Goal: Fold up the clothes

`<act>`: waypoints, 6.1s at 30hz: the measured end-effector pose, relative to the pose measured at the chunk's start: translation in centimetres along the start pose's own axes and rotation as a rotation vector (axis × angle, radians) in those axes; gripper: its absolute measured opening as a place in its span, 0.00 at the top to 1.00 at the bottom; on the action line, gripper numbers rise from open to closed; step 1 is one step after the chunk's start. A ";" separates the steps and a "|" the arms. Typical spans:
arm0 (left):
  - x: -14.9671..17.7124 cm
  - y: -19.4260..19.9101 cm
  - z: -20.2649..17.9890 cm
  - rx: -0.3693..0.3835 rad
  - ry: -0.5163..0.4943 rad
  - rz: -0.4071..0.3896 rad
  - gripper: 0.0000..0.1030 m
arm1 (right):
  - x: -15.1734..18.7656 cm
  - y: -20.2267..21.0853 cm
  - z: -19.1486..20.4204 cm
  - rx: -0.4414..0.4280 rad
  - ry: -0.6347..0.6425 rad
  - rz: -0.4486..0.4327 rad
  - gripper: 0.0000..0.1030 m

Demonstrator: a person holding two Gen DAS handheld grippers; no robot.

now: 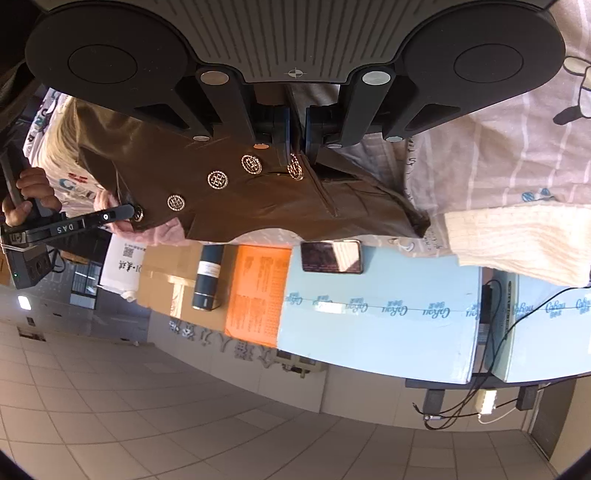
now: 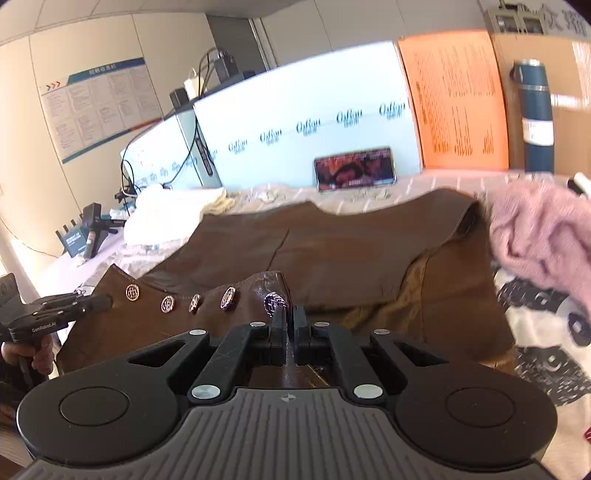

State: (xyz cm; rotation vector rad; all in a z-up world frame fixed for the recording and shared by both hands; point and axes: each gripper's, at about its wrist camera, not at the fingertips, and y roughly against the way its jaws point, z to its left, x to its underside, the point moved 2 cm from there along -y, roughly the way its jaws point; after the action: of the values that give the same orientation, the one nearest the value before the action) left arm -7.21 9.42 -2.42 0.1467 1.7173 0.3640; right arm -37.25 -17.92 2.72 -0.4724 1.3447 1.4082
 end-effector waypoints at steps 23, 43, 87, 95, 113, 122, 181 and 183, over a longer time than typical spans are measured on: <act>1.4 1.6 -9.6 0.013 -0.501 0.023 0.10 | 2.2 4.9 -1.8 0.321 0.179 -0.138 0.15; 12.0 0.5 -14.4 -0.249 -1.043 0.147 0.07 | 10.9 8.4 -5.2 0.405 0.153 0.015 0.08; -2.2 -2.1 -3.8 0.023 -0.142 -0.070 0.97 | -0.5 2.0 0.6 0.016 0.136 -0.178 0.93; -0.8 -7.8 -1.8 -0.157 -0.216 0.175 0.91 | -0.8 -4.7 -2.9 0.208 0.194 -0.008 0.74; 2.1 3.1 -9.8 0.051 -0.665 0.071 0.01 | 5.8 5.2 -7.0 0.499 0.070 -0.093 0.16; 7.3 -1.2 -14.4 -0.008 -0.930 0.195 0.01 | 7.4 6.9 -4.3 0.387 0.063 -0.169 0.09; 2.6 2.8 -9.2 -0.032 -0.625 -0.124 0.92 | 11.4 6.6 4.8 0.395 0.826 -0.017 0.96; 1.3 1.7 -8.5 -0.058 -0.593 -0.150 0.91 | 10.3 7.2 5.1 0.401 0.829 -0.079 0.96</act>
State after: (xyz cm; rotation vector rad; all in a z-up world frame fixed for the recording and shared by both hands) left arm -15.91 10.12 -1.94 0.0721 1.1225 0.2281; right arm -45.07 -7.54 -1.27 -0.8735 2.1808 0.8436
